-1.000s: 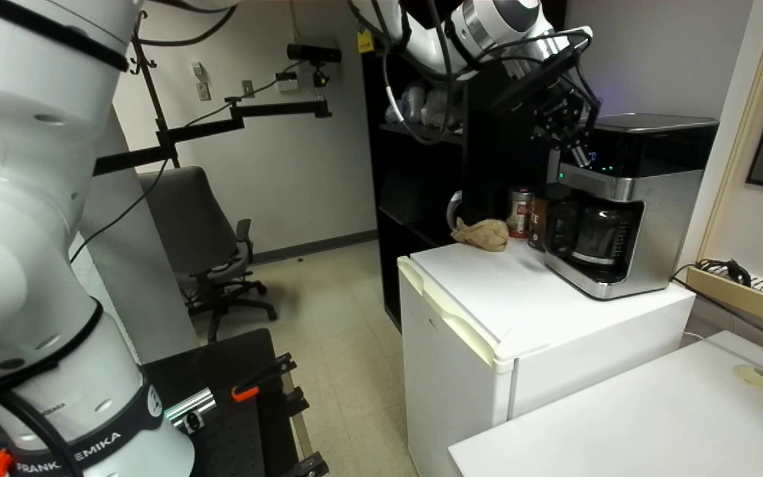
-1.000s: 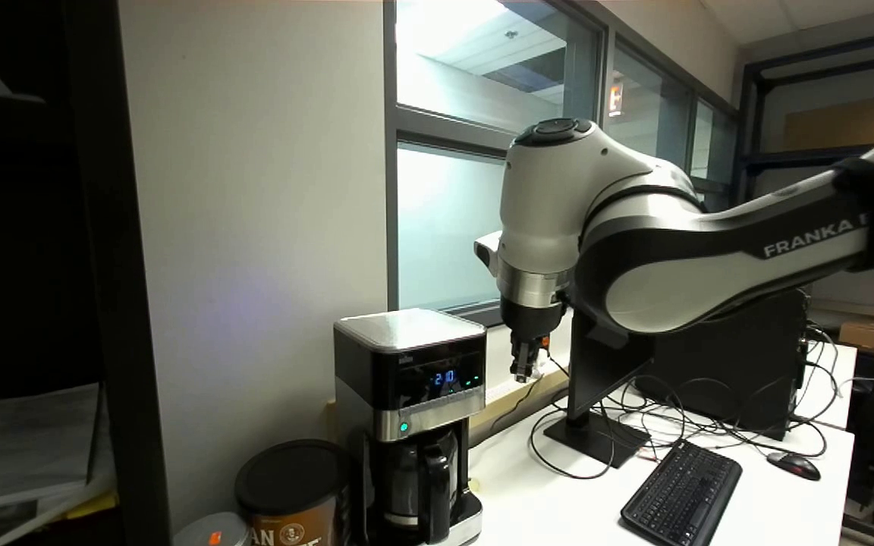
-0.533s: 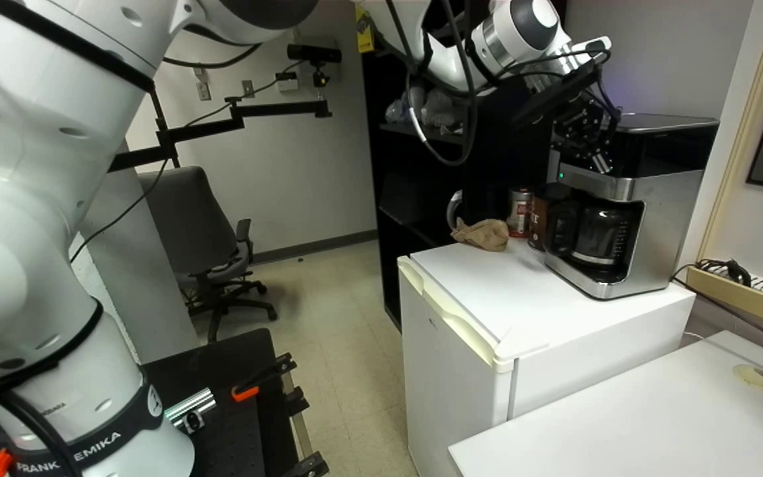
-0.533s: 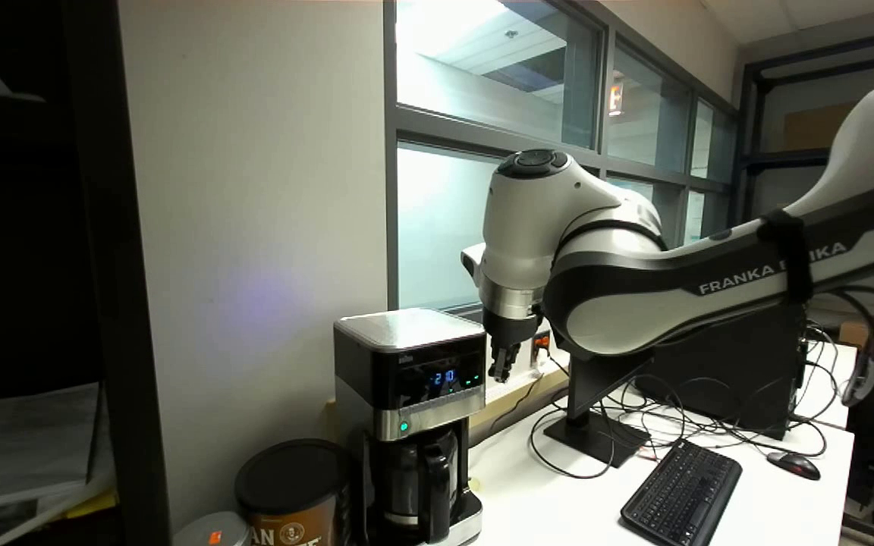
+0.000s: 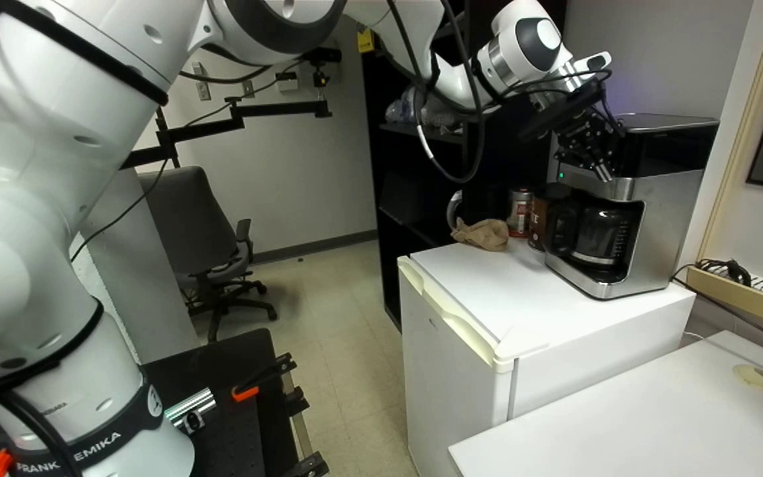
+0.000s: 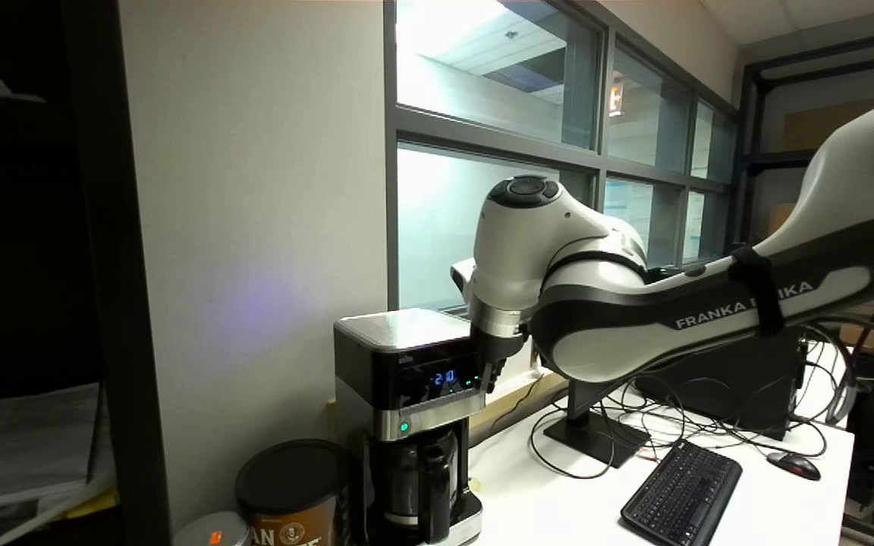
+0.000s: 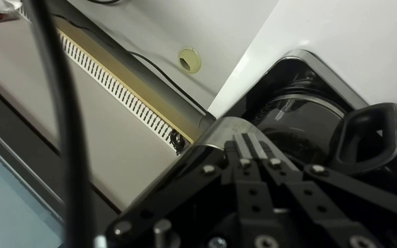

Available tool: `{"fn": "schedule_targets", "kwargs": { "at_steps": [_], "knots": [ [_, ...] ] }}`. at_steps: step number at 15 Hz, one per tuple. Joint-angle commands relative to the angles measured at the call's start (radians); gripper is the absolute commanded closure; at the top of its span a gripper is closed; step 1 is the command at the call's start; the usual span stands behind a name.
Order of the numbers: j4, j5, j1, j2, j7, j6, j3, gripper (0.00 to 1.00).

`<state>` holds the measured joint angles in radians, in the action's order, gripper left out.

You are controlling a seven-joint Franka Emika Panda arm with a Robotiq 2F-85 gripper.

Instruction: Press a button on the coffee maker

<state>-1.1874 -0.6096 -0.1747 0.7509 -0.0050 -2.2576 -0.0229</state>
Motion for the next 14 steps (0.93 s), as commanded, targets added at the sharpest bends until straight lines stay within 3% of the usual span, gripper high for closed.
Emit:
{"fn": "schedule_targets", "kwargs": {
  "at_steps": [1,14],
  "knots": [
    [0.057,0.015,-0.022,0.039,-0.009,-0.011,-0.026,1.0],
    [0.088,0.03,-0.025,0.065,-0.014,0.001,-0.032,1.0]
  ]
}}
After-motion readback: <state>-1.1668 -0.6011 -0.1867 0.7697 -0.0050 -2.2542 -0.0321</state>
